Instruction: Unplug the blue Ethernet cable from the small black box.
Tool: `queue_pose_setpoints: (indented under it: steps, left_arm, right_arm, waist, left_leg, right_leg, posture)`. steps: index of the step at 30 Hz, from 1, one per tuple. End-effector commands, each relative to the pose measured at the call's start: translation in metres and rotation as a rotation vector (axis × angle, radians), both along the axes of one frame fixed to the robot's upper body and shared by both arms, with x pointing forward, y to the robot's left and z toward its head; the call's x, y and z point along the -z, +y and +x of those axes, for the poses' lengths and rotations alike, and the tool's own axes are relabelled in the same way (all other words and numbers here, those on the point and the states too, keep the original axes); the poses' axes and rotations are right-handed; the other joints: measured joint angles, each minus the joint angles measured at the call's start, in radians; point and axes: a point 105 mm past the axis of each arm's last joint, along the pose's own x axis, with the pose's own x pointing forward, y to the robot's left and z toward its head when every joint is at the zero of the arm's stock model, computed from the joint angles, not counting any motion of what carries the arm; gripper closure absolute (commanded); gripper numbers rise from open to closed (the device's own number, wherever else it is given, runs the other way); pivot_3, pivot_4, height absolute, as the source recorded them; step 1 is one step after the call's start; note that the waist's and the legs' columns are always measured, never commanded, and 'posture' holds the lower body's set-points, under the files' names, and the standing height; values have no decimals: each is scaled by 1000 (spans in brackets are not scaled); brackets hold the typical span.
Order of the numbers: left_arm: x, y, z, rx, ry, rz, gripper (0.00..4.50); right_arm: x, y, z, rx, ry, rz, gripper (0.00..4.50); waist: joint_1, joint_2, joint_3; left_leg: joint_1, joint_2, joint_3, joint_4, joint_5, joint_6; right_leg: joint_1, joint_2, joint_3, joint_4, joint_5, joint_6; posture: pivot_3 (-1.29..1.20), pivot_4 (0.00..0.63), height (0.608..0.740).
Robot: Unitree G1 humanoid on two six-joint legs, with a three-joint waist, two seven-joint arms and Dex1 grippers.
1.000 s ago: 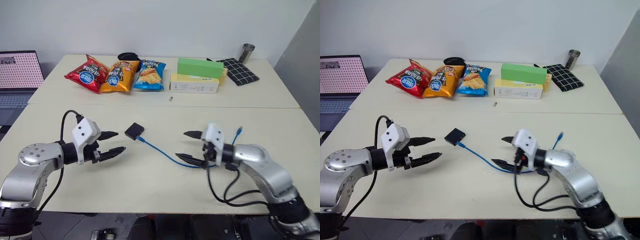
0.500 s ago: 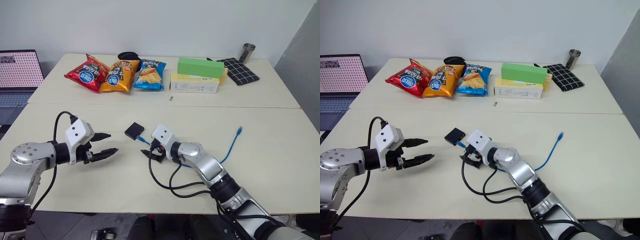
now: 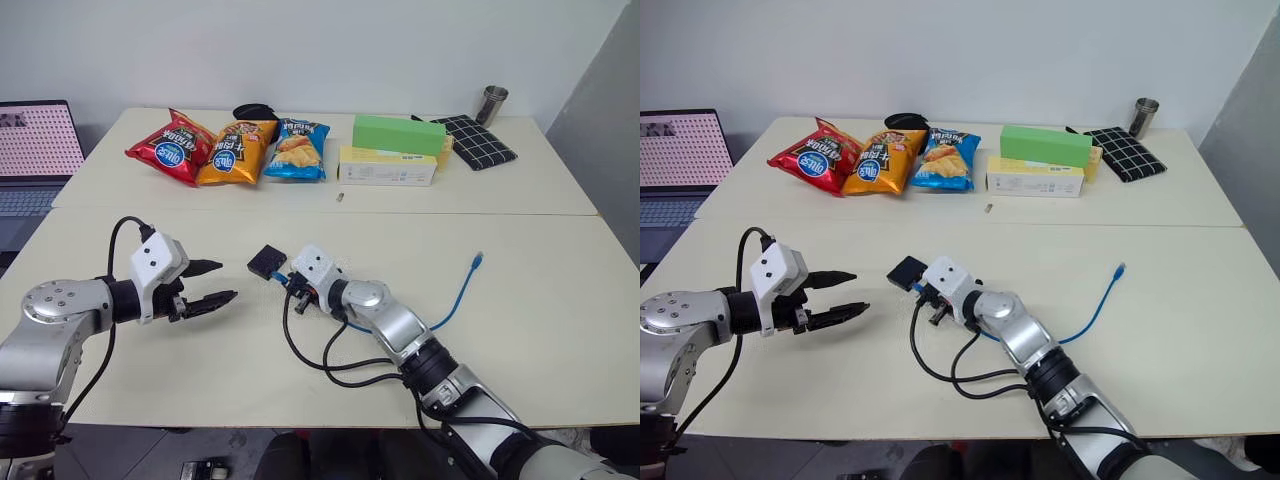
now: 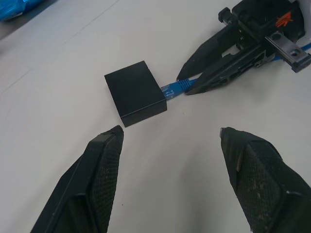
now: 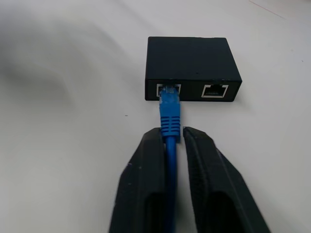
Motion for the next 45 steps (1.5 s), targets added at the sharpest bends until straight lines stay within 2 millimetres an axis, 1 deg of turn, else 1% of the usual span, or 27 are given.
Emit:
queue_pose_setpoints:
  steps: [1, 4, 9, 11, 13, 16, 19, 26, 28, 36, 44, 45]
  left_arm:
    - [-6, 2, 3, -22, -15, -30, 1125]
    - [-5, 6, 6, -59, 8, -78, 1125]
    - [-6, 2, 12, -108, 101, -281, 1125]
    - [-7, -10, 9, -69, 157, -354, 1125]
    - [-8, -23, 4, -17, 213, -409, 1125]
    - [-9, -43, -1, 67, 284, -467, 1125]
    - [-8, -61, -4, 145, 310, -468, 1125]
    - [-13, -80, -1, 215, 311, -521, 1125]
    - [-17, -85, -1, 239, 307, -552, 1125]
    - [-25, -91, -8, 283, 321, -610, 1125]
    - [-30, -92, -8, 287, 326, -679, 1125]
    - [-30, -92, -8, 287, 325, -685, 1307]
  right_arm:
    - [-13, -8, 2, -24, -106, -18, 4451]
    - [-20, -23, 0, -64, -230, -77, 4480]
    - [-35, -60, -4, -168, -566, -262, 4483]
    - [-42, -72, -8, -224, -706, -319, 4491]
    - [-50, -79, -14, -284, -838, -345, 4492]
    - [-65, -86, -27, -367, -1003, -334, 4495]
    - [-74, -91, -37, -420, -1103, -298, 4495]
    - [-91, -96, -46, -428, -1190, -198, 4496]
    - [-94, -96, -47, -428, -1204, -189, 4497]
    - [-85, -101, -45, -437, -1194, -217, 4498]
    - [-84, -101, -46, -455, -1199, -221, 4499]
    - [-83, -102, -46, -457, -1199, -222, 4499]
  waist:
    - [0, 0, 0]
    - [2, 0, 0]
    - [4, 0, 0]
    - [0, 0, 0]
    - [-6, 0, 0]
    - [-10, 0, 0]
    - [-9, 0, 0]
    - [-8, 0, 0]
    - [-7, 0, 0]
    - [-7, 0, 0]
    - [-7, 0, 0]
    - [-7, 0, 0]
  left_leg:
    - [0, 0, 0, 0, 0, 0]
    - [0, 0, -1, 0, 0, 0]
    - [-1, -1, -1, 0, 0, 0]
    - [-1, 0, 0, 0, 0, 0]
    - [-1, 0, 0, 0, 0, 0]
    - [-1, 0, 0, 0, 0, 0]
    - [-1, 0, 0, 0, 0, 0]
    - [0, 0, 0, 1, 0, 0]
    - [0, 0, 0, 1, 0, 0]
    - [0, 0, 0, 1, 0, 0]
    - [0, 0, 0, 1, 0, 0]
    - [0, 0, 0, 1, 0, 0]
  right_leg:
    - [0, 0, 0, 0, 0, 0]
    - [0, 0, 0, 0, 0, 0]
    - [0, 0, 0, -1, 0, 0]
    - [0, 0, 0, -1, 0, 0]
    - [0, 0, 0, -1, 0, 0]
    - [0, 0, 0, -1, 0, 0]
    - [1, 0, 0, -1, 0, 0]
    - [2, 0, 0, -2, 0, 0]
    - [2, 0, 0, -2, 0, 0]
    - [2, 0, 1, -2, 0, 0]
    - [2, 0, 0, -2, 0, 0]
    - [2, 0, 1, -2, 0, 0]
  posture:
    - [0, 150, 740]
    - [0, 150, 740]
    - [0, 150, 740]
    - [0, 150, 740]
    - [0, 150, 740]
    - [0, 150, 740]
    - [0, 150, 740]
    - [0, 150, 740]
    - [0, 150, 740]
    - [0, 150, 740]
    - [0, 150, 740]
    - [0, 150, 740]
